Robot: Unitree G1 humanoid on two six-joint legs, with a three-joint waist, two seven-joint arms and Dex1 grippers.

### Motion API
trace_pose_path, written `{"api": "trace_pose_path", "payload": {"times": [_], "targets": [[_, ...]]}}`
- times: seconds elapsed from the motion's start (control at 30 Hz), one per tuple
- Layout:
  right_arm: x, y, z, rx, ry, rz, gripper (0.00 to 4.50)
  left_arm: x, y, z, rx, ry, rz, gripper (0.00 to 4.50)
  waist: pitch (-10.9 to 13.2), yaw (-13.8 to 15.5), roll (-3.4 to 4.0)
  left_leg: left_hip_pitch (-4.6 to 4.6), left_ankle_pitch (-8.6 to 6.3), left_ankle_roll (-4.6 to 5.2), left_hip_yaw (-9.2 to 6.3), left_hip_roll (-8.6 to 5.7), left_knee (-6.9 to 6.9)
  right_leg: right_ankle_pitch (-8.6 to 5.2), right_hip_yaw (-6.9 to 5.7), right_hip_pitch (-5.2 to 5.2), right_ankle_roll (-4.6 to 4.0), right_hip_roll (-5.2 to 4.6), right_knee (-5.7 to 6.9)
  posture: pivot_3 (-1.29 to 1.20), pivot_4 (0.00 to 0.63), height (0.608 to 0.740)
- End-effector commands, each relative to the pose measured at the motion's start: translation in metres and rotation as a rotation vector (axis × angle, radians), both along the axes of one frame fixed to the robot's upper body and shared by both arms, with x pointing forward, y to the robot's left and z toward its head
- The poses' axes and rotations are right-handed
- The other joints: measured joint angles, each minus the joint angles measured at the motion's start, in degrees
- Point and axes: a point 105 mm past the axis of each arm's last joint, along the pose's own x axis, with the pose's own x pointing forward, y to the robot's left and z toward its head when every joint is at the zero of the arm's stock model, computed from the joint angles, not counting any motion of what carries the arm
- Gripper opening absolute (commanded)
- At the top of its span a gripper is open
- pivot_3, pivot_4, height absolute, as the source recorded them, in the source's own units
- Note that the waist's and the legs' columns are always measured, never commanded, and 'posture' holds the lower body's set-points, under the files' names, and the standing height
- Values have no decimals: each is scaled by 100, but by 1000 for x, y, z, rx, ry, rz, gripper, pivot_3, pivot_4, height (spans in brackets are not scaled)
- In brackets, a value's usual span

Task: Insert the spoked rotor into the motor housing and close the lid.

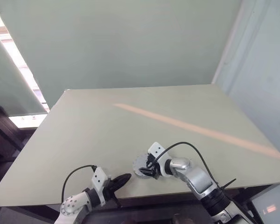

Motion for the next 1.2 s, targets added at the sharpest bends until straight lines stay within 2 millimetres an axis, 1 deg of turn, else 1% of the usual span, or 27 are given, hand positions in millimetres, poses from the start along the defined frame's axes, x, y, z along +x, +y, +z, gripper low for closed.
{"api": "trace_pose_path", "payload": {"times": [0.03,0.13,0.27,0.47,0.67,0.73,0.77,0.8,1.03,1.17,1.2], "targets": [[6,-3,1,-40,-18,-4,3255,11,-3,9,21,-66,2,0,0,-1,0,1,0,0,1,0,1,0,0,1,0,0,0,0,0,740],[6,-4,0,-49,-15,-2,3255,18,-4,4,58,-76,3,0,-1,-3,-1,0,0,0,1,-2,0,0,1,6,0,1,0,0,0,740],[6,-5,-1,-55,-13,0,3255,25,-7,-9,126,-53,3,0,-1,-1,-1,-1,1,1,1,-4,-1,1,1,9,1,1,1,0,0,740],[6,-7,0,-61,-14,3,3255,32,-18,-24,185,-35,-22,0,-3,5,-2,1,1,1,-3,-6,3,1,0,11,1,1,2,0,0,740],[4,-9,2,-78,-18,27,3255,36,-21,-29,194,-33,-29,0,-8,39,5,1,1,1,-3,-9,6,1,1,16,2,-1,0,0,0,740],[1,-9,4,-70,-6,37,3972,35,-22,-30,194,-28,-39,0,-9,91,4,1,1,1,-2,-10,7,1,2,16,2,-1,-1,0,0,740],[0,-9,4,-70,-2,44,4165,35,-22,-31,194,-27,-42,0,-10,117,3,0,1,1,-2,-10,7,1,2,16,2,-1,-2,0,0,740],[0,-9,5,-67,0,48,4473,35,-23,-31,194,-26,-44,0,-11,123,3,0,1,1,-2,-10,7,1,2,15,2,-1,-2,0,0,740],[2,-9,15,-28,1,40,4473,34,-25,-34,192,-22,-56,0,-12,124,3,1,1,1,-2,-10,7,1,1,17,2,-1,-1,0,0,740],[10,-12,31,55,13,-7,4473,34,-27,-37,195,-18,-63,0,-12,125,3,0,1,1,-3,-10,9,1,1,18,2,-1,-1,0,0,740],[16,-13,38,95,2,-41,4473,34,-27,-37,195,-17,-65,0,-12,125,3,1,1,1,-3,-10,9,1,1,18,2,-1,-1,0,0,740]]}}
